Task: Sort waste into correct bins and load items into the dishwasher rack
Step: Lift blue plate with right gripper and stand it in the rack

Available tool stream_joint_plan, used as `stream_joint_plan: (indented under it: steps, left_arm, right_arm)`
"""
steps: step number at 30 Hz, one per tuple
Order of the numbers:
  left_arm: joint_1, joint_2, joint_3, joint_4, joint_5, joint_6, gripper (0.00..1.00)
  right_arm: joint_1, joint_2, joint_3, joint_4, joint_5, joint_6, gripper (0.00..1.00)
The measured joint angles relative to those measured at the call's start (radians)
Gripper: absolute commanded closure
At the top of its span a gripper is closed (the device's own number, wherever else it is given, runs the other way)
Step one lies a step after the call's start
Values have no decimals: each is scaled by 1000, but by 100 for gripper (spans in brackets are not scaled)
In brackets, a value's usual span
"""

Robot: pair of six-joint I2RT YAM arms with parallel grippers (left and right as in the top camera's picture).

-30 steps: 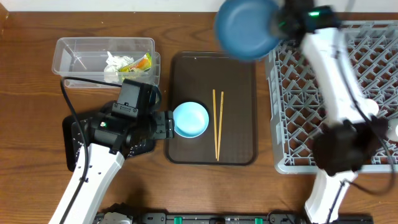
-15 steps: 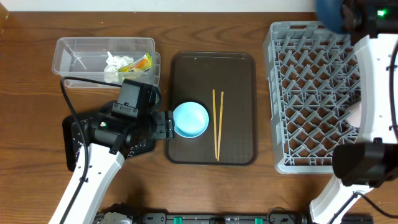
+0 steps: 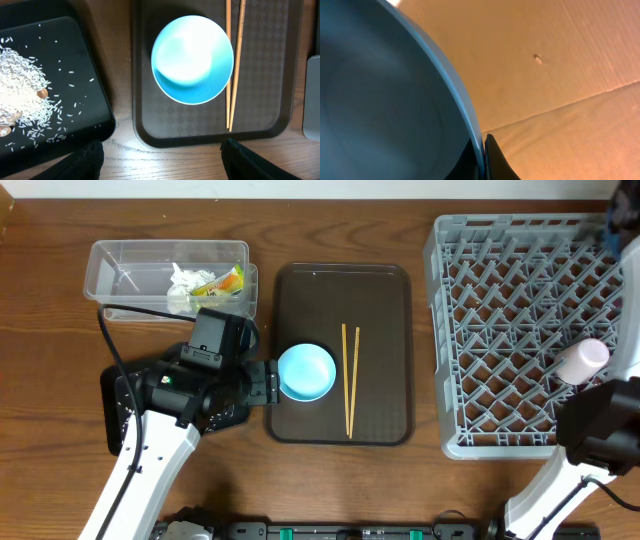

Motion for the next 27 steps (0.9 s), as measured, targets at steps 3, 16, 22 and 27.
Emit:
stream_joint_plan:
  steps: [3,16,22,27]
  left_arm:
    - [0,0,0,0,0,-3,22]
    - [0,0,0,5,0,-16,22]
    - [0,0,0,20,0,-27,22]
    - [0,0,0,20,0,-38,22]
  right_arm:
    - [-34,0,-21,13,-7,-11,99]
    - [-77,0,-320,415,0,-273,99]
    - [-62,0,-430,524,1,-347,99]
    - [-10,-7,-480,553,2,-343,99]
